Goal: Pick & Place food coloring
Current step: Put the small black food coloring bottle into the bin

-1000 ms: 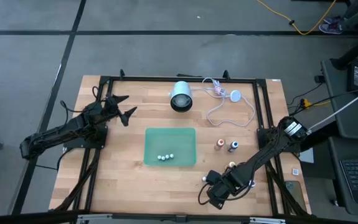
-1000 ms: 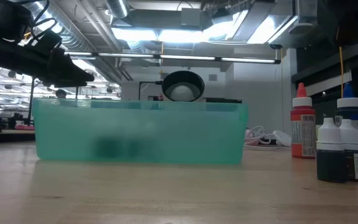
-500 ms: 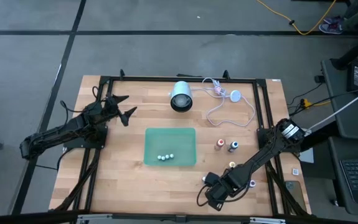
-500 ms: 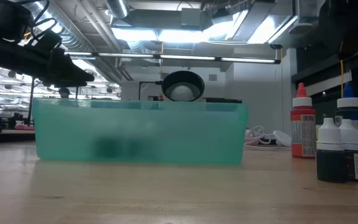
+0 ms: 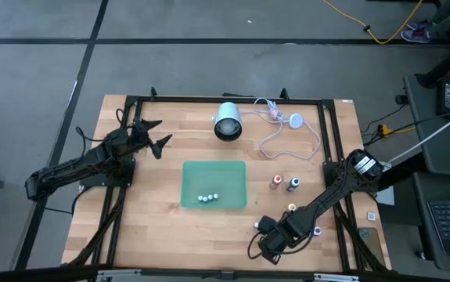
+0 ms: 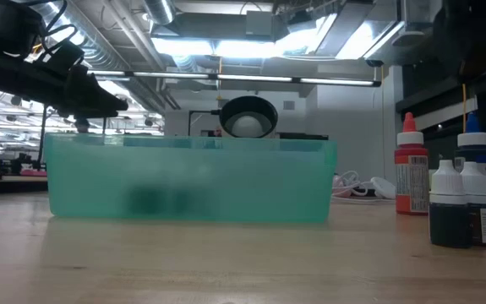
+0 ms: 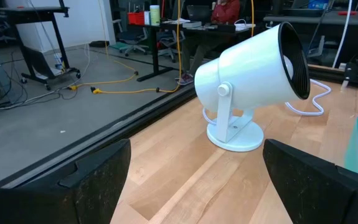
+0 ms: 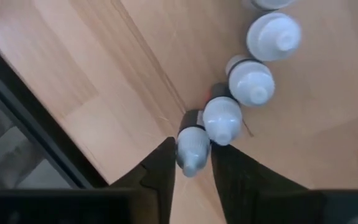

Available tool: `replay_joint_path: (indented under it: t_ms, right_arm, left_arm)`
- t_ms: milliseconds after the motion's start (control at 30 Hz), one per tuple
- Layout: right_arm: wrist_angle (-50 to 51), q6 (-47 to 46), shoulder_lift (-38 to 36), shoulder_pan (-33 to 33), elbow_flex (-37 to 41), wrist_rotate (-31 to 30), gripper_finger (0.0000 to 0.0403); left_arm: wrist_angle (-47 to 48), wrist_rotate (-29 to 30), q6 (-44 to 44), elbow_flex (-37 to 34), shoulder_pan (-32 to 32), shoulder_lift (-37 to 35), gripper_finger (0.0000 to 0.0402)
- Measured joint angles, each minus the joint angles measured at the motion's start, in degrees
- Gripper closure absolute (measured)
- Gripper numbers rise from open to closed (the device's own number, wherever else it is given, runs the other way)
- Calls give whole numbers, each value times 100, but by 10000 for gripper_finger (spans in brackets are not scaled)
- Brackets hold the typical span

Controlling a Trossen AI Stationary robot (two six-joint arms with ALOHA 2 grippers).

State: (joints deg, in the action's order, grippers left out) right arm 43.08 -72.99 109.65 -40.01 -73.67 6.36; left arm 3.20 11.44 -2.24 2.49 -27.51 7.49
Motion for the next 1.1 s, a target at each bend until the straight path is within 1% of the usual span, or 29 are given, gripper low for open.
replay_joint_path:
  t_ms: [200,367,500,767,900,1100]
  right_arm:
    - [89,74,-4,-2,-7,-65,333]
    - [428,299,0,-94,-252,-51,338]
    - [1010,636,0,-157,-731,-36,332]
    - [2469,1648,0,-96,-1989,-87,338]
    - [3066,2210,0,144,-2527,-91,336]
    - [3515,2980,0,701,-3031,-189,337]
  left_arm:
    - [-2,0,0,1,-1,0,41]
    - [0,0,0,-1,0,0,41]
    - [0,0,0,-1,0,0,41]
    - [0,0,0,0,-1,0,41]
    - [0,0,0,1,-2,0,41]
    - [0,0,0,1,0,0,41]
